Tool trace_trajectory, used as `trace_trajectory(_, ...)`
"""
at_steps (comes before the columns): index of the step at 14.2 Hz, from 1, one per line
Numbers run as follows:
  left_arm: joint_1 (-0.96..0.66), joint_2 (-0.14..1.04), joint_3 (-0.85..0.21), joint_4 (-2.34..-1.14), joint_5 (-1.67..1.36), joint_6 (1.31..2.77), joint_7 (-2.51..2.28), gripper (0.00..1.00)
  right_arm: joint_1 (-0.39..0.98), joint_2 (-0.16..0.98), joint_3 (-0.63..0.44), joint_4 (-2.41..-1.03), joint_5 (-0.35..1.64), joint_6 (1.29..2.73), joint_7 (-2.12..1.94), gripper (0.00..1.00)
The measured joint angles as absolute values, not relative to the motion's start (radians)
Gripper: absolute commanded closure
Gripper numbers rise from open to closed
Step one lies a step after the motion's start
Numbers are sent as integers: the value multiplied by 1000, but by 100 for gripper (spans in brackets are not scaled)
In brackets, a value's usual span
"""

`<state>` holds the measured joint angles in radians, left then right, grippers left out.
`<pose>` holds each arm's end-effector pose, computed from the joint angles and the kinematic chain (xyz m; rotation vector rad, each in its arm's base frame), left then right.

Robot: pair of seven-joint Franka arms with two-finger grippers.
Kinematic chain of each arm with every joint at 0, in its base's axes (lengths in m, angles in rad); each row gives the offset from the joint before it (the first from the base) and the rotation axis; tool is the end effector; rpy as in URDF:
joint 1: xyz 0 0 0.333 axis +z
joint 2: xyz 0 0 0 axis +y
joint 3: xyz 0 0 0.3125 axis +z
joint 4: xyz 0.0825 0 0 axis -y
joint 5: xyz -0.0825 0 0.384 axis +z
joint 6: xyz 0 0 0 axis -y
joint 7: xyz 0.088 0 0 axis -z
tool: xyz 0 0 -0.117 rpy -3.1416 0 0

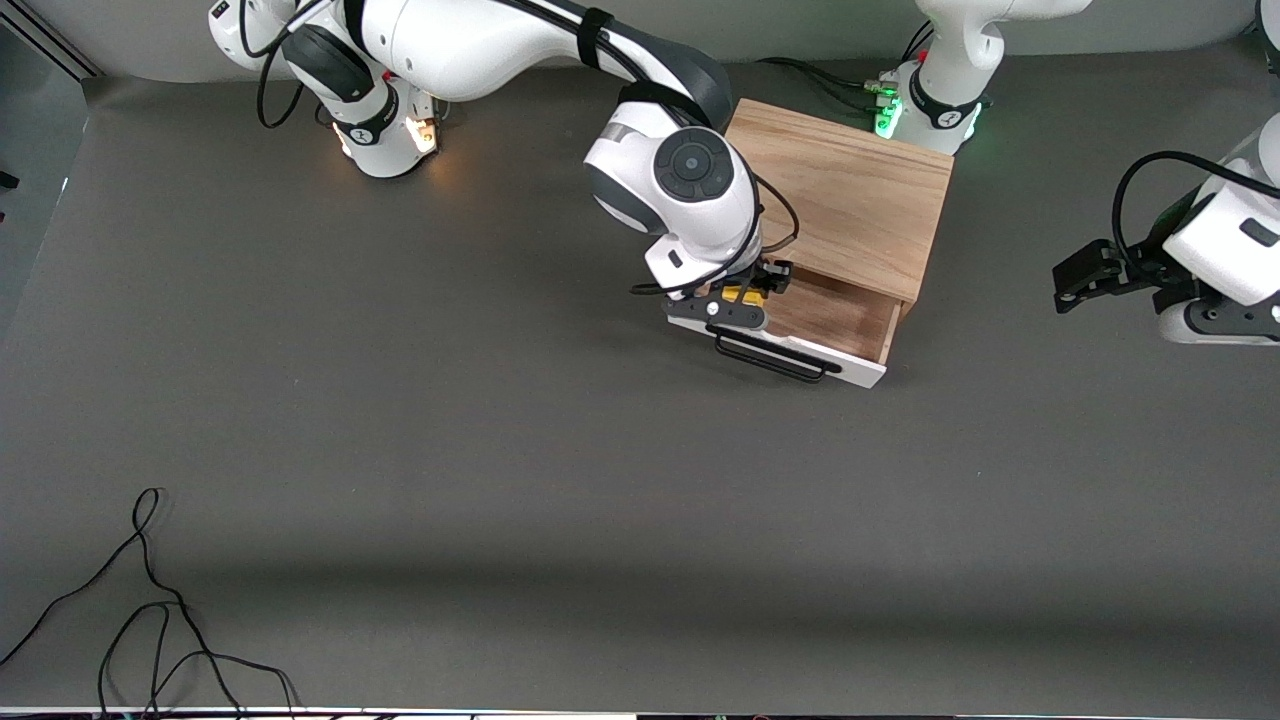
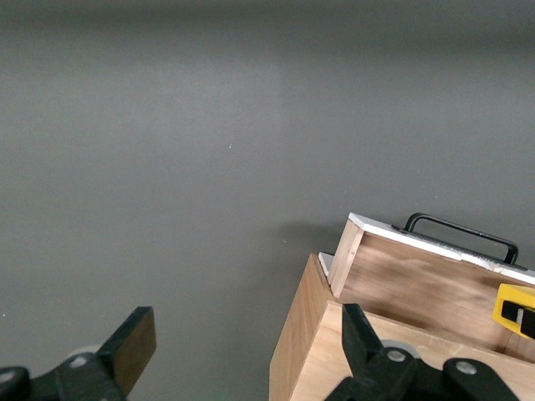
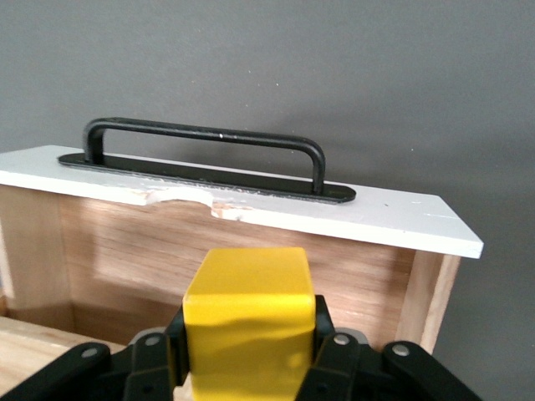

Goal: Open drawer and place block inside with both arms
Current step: 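Carry the yellow cube with the right gripper over the open drawer and lower it, then open the right gripper to release the cube inside the drawer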

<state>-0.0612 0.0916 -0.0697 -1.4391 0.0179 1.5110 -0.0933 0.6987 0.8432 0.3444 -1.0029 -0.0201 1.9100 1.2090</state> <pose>0.5723 -0.0712 0.6159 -3.1273 0.0570 0.0283 0.4695 0.6165 0.3650 -2.9074 0.4132 0.2384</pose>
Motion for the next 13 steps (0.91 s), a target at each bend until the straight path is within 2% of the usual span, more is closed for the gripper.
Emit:
trace_trajectory(4,-63,8,-66,-1571,20,1571,-44,1,707,854,344,-1036,-50,1909,1226,100)
trace_trajectory(10,-69,-2,-64,-1587,27,1580,-28,1,723,880,344,-1063,-95,1941,1250,100)
trace_trajectory(11,-69,-2,-63,-1587,27,1580,-28,1,725,888,344,-1066,-102,1956,1256,96)
trace_trajectory(12,-70,-2,-63,-1587,27,1580,-27,1,727,897,344,-1067,-105,1973,1259,71)
trace_trajectory(13,-70,-2,-63,-1587,26,1580,-27,1,729,903,344,-1069,-108,1987,1261,15)
